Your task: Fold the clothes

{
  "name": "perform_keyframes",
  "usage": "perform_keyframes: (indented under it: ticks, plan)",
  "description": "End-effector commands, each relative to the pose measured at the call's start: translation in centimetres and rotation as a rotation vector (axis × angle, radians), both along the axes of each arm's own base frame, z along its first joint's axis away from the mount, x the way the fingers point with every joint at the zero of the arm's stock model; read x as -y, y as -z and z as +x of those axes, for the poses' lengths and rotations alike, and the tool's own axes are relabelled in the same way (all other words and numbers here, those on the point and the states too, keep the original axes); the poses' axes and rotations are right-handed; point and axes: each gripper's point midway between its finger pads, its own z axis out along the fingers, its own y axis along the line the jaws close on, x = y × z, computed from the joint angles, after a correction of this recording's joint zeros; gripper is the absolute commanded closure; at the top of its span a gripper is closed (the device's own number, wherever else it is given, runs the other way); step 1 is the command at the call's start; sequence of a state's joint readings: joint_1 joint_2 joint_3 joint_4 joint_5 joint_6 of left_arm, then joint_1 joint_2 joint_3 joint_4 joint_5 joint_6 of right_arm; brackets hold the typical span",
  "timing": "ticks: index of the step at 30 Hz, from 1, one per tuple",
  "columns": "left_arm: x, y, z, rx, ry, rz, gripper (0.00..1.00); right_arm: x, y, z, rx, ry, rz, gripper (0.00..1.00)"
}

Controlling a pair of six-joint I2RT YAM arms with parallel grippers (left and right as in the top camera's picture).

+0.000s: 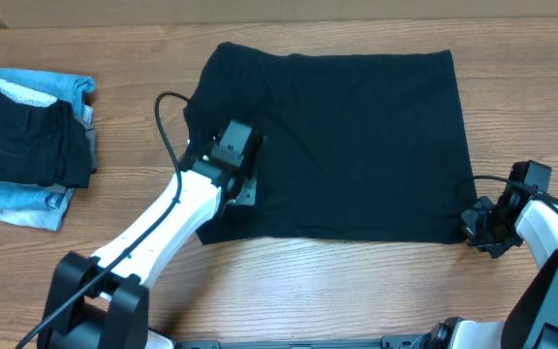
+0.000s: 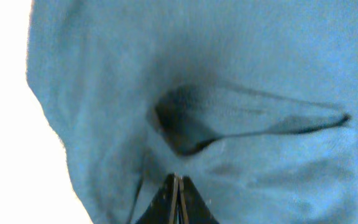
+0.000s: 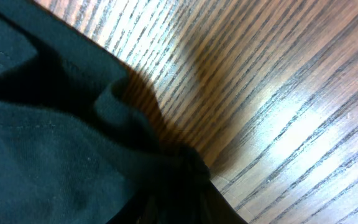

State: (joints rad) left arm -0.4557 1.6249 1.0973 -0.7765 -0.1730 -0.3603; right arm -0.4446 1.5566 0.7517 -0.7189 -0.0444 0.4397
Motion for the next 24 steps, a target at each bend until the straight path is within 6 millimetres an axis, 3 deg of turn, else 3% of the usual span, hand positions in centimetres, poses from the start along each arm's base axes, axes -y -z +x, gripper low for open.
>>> perform_keyframes:
  ticks: [1,2,4,5,9,13,20,24]
  plan:
    - [0.4,-2.5,-1.5,-0.110,-0.065,-0.083,0.74,-0.3,0.6,-0.4,-0.013,-0.002,0.010,0.78]
    - [0.7,-2.3,-2.8,-0.179,-0.064,-0.124,0.63,-0.4,0.6,-0.4,-0.010,-0.003,0.016,0.78]
    - [-0.1,-1.9,-5.9,-0.332,-0.099,-0.152,0.09,-0.5,0.6,-0.4,-0.008,-0.004,0.020,0.78]
    - [-0.5,-1.9,-6.1,-0.343,-0.110,-0.141,0.03,-0.5,0.6,-0.3,-0.005,-0.004,0.025,0.78]
    - [-3.2,0.7,-7.2,-0.391,-0.254,-0.139,0.09,-0.6,0.6,-0.3,-0.003,-0.005,0.029,0.78]
    - [-4.1,4.1,-8.6,-0.411,-0.292,-0.148,0.11,-0.6,0.6,-0.3,-0.003,-0.005,0.029,0.78]
    - [-5.0,6.8,-9.1,-0.369,-0.385,-0.128,0.14,-0.6,0.6,-0.3,-0.004,-0.005,0.030,0.78]
    - [-5.6,6.9,-7.9,-0.328,-0.417,-0.153,0.18,-0.7,0.6,-0.4,-0.007,-0.005,0.031,0.78]
